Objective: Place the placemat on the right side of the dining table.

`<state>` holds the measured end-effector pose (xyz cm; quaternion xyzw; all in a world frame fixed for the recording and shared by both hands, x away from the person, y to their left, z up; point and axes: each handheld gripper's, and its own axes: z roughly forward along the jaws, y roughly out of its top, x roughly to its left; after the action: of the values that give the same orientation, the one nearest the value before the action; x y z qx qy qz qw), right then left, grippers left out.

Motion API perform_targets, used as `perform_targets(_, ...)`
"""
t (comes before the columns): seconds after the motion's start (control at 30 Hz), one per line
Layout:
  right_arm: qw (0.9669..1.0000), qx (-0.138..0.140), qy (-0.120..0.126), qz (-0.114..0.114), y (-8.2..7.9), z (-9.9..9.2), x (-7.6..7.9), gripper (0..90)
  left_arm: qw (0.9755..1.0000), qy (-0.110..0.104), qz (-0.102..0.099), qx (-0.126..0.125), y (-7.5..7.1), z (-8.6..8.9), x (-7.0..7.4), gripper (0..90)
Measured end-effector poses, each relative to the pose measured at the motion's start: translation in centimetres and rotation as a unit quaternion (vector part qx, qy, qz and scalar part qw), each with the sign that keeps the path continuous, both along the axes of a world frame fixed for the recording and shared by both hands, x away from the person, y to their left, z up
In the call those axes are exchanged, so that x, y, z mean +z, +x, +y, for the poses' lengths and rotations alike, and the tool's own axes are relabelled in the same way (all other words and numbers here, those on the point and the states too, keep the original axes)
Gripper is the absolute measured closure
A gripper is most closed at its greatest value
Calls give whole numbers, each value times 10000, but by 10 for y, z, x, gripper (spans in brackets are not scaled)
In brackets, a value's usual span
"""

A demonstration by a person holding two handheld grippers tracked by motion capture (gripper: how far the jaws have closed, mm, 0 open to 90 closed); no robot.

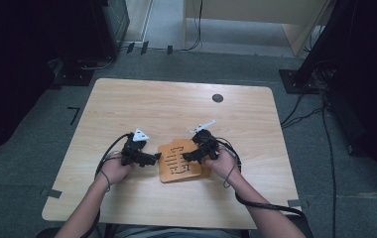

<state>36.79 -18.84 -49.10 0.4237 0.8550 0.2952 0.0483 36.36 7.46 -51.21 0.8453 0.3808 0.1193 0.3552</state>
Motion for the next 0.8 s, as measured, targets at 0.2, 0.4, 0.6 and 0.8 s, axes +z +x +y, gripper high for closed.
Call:
perform_targets(0.2,10000,-9,39,-66,-1,5,-2,146,10000,-21,-33,-40,-1,0,-1,124)
perform_targets(0.4,9999,-73,92,-18,0,4,-1,161,9999,-66,-94,-99,-1,1,-2,115)
perform_targets(0.6,9990,-111,415,114,2,1,8,167,9997,-96,-117,-172,-2,-1,-3,105)
perform_targets(0.8,9983,-131,485,299,2,-1,15,180,9996,-175,-98,-206,-3,-2,-4,98)
